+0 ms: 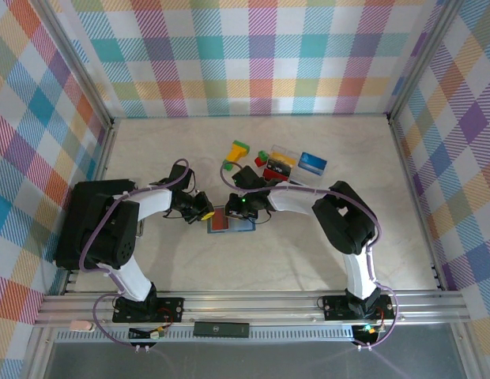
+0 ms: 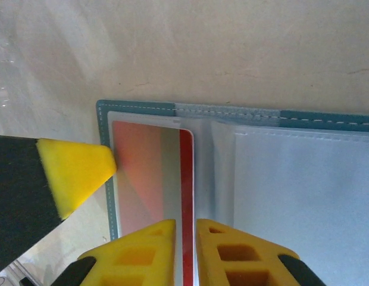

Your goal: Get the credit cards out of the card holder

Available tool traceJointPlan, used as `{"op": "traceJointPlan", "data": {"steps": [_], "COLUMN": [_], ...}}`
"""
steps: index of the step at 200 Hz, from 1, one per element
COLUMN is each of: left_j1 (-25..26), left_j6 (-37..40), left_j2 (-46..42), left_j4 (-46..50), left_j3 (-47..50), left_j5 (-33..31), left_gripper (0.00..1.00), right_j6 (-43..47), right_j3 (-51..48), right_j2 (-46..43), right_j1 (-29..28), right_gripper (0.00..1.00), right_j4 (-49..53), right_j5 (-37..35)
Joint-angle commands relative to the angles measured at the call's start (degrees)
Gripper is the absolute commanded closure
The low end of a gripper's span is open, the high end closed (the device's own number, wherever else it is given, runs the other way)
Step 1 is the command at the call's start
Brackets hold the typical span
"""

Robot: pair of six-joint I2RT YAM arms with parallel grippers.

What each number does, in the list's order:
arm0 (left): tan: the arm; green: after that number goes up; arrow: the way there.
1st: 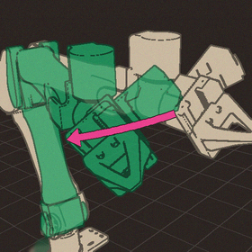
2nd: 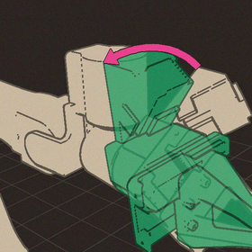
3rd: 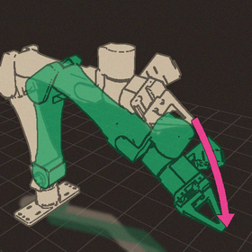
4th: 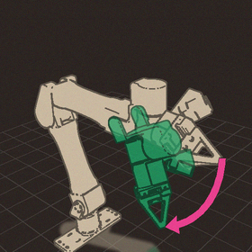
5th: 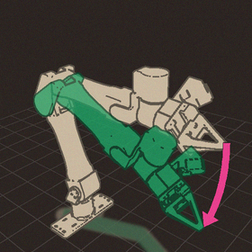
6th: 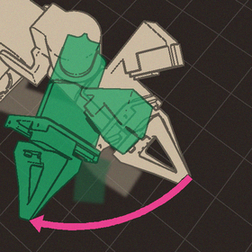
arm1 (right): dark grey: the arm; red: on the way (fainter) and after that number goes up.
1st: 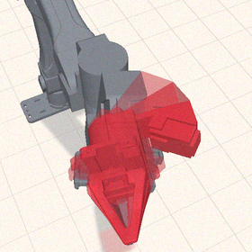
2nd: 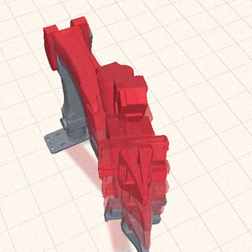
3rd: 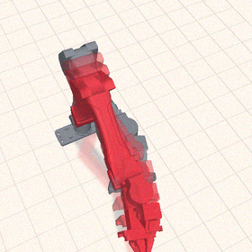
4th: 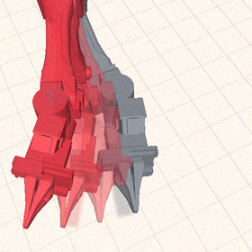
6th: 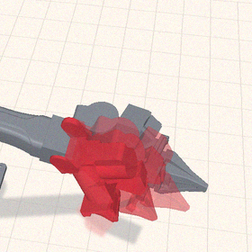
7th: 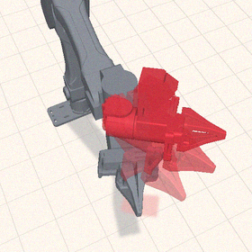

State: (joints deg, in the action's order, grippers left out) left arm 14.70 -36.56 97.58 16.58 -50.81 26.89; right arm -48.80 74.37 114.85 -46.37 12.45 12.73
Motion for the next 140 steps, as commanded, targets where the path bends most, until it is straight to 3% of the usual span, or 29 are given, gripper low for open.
{"op": "traceJointPlan", "data": {"steps": [1,140], "left_j1": [-0.47,-0.46], "left_j6": [0.12,0.3], "left_j2": [0.95,2.39], "left_j4": [2.0,1.02], "left_j3": [0.92,1.83], "left_j5": [-1.45,-0.35], "left_gripper": [0.9,0.92], "right_j6": [1.06,2.15], "right_j3": [1.69,1.34], "right_j2": [1.33,2.49], "right_j1": [-0.21,-0.21], "right_gripper": [0.83,0.86], "right_j4": [0.15,-2.15], "right_j5": [0.8,4.3]}}
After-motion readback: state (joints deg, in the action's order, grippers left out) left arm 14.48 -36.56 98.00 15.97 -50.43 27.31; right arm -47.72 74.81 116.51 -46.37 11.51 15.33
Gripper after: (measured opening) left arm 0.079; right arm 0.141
